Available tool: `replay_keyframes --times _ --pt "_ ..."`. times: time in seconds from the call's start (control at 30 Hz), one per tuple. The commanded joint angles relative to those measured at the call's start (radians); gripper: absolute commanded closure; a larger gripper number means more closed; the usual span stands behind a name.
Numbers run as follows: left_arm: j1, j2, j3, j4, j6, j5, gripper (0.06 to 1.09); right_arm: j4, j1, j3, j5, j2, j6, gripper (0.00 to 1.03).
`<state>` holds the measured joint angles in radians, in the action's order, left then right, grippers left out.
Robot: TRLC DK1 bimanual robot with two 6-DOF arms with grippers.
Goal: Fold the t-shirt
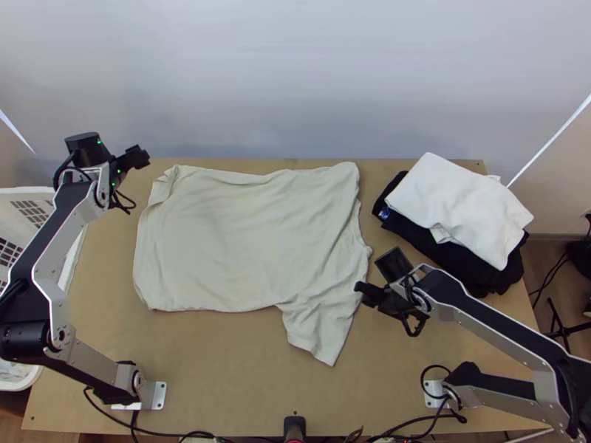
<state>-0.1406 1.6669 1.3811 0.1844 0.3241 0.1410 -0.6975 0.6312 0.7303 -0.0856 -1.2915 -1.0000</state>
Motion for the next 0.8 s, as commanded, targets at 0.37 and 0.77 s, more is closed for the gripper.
replay_keyframes --times 0.37,0.77 --pt "-0.013 -0.021 -0.031 0.000 -0.002 0.028 0.10 0.138 0.036 0.015 -0.031 -0.091 0.027 0.63" --pt "-0.027 -0.019 -0.030 0.001 -0.019 0.029 0.10 0.181 0.062 0.027 -0.002 -0.131 0.011 0.60"
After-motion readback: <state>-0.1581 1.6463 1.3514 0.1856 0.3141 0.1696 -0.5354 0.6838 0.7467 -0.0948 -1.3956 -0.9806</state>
